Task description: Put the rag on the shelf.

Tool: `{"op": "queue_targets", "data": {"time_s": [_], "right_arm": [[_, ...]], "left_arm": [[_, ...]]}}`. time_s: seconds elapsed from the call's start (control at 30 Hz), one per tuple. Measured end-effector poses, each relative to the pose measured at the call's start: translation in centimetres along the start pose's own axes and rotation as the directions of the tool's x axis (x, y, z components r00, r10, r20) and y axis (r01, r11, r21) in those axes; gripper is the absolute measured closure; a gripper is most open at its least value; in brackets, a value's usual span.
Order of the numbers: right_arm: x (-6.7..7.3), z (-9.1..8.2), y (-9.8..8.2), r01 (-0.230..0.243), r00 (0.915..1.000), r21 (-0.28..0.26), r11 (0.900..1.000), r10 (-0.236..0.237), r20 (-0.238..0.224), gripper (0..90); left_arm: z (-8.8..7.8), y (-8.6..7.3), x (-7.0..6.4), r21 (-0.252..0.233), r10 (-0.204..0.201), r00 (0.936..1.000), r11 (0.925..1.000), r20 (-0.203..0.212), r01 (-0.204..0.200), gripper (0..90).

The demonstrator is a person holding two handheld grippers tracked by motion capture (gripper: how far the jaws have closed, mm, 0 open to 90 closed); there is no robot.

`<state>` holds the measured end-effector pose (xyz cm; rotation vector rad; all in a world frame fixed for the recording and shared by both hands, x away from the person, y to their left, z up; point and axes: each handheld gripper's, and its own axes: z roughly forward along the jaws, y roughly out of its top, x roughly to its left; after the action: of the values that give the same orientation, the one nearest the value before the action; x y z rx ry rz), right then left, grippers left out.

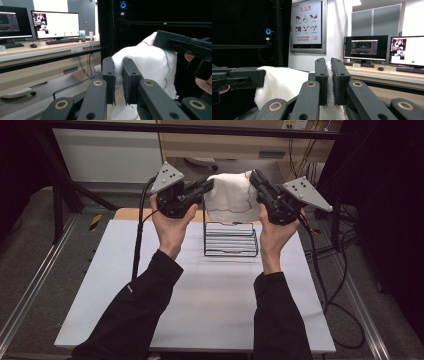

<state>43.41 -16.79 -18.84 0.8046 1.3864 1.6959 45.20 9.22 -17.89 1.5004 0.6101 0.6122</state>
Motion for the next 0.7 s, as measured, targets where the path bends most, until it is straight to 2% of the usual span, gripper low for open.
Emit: {"op": "queue_targets", "data": {"time_s": [0.13, 0.47, 0.7], "right_arm": [[-0.3, 0.5, 0.6, -0.002, 1.0, -0.007, 1.0, 0.002, 0.002, 84.1], [-1.3, 2.4, 1.7, -0.012, 0.9999, -0.015, 1.0, 0.013, 0.009, 84.1], [-2.3, 4.0, 1.8, -0.013, 0.9998, 0.005, 1.0, 0.013, 0.017, 84.1]], "left_arm": [[0.5, 0.7, 0.4, -0.005, -0.003, 1.0, 1.0, 0.0, 0.003, 81.4], [2.0, 2.5, 1.6, 0.009, 0.024, 0.9996, 0.9997, -0.017, -0.024, 81.4], [3.6, 3.0, 2.8, 0.027, 0.013, 0.9996, 0.9996, -0.025, -0.013, 81.4]]}}
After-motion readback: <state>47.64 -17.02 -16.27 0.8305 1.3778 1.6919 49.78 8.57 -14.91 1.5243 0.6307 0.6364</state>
